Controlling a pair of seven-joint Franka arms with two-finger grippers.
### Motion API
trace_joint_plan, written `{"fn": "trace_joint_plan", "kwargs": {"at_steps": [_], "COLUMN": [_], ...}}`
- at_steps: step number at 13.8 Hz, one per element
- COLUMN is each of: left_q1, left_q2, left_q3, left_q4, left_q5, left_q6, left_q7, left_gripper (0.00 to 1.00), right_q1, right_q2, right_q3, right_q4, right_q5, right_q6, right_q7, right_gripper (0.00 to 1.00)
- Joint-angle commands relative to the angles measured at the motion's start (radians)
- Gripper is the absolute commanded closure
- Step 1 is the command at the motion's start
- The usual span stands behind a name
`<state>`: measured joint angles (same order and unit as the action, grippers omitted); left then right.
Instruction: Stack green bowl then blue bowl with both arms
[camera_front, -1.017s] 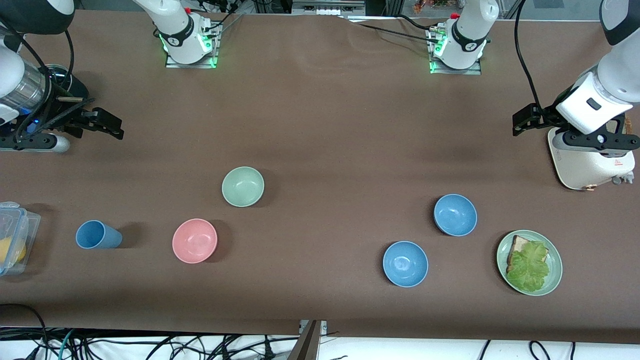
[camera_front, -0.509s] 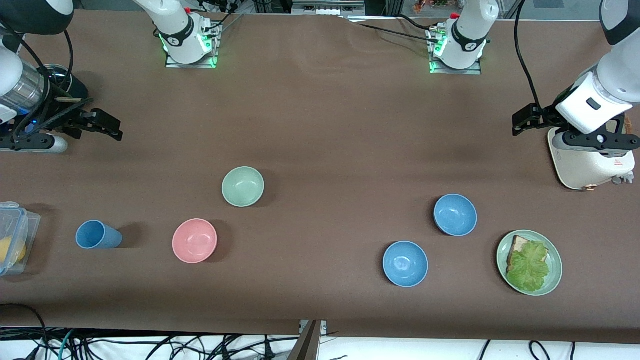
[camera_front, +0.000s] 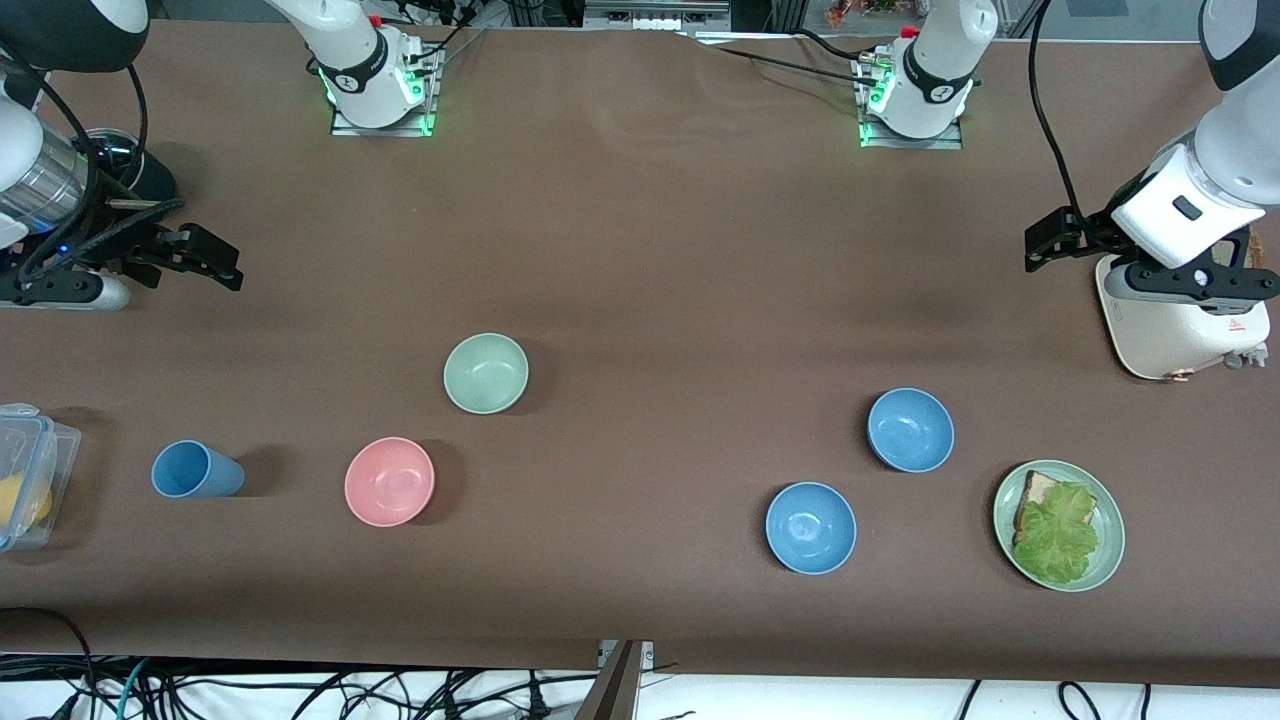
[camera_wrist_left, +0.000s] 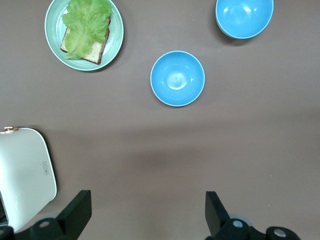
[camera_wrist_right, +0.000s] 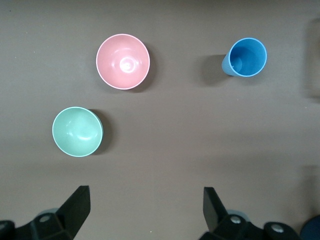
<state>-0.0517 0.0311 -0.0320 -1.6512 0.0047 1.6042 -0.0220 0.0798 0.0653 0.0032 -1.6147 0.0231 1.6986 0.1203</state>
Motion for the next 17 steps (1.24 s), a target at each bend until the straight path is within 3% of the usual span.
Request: {"fn": "trace_joint_plan", "kwargs": {"at_steps": [1, 17], "left_q1": [0.001, 0.0], "left_q2": [-0.013, -0.007], "left_q3": [-0.006, -0.006], "left_q4": [-0.001, 0.011], "left_q5": [-0.003, -0.003], "left_q6": [-0.009, -0.009], "left_q7": [-0.009, -0.009], "left_gripper": [0.0, 0.0], "right_q1": [-0.009, 0.006], "right_q2": [-0.002, 0.045], "right_q3": [0.006, 0.023], "right_q4": [-0.005, 0.004], "right_q5": [0.001, 0.009], "right_q6": [0.016, 0.018], "right_q7": [-0.005, -0.013], "right_gripper": [0.0, 0.0]}}
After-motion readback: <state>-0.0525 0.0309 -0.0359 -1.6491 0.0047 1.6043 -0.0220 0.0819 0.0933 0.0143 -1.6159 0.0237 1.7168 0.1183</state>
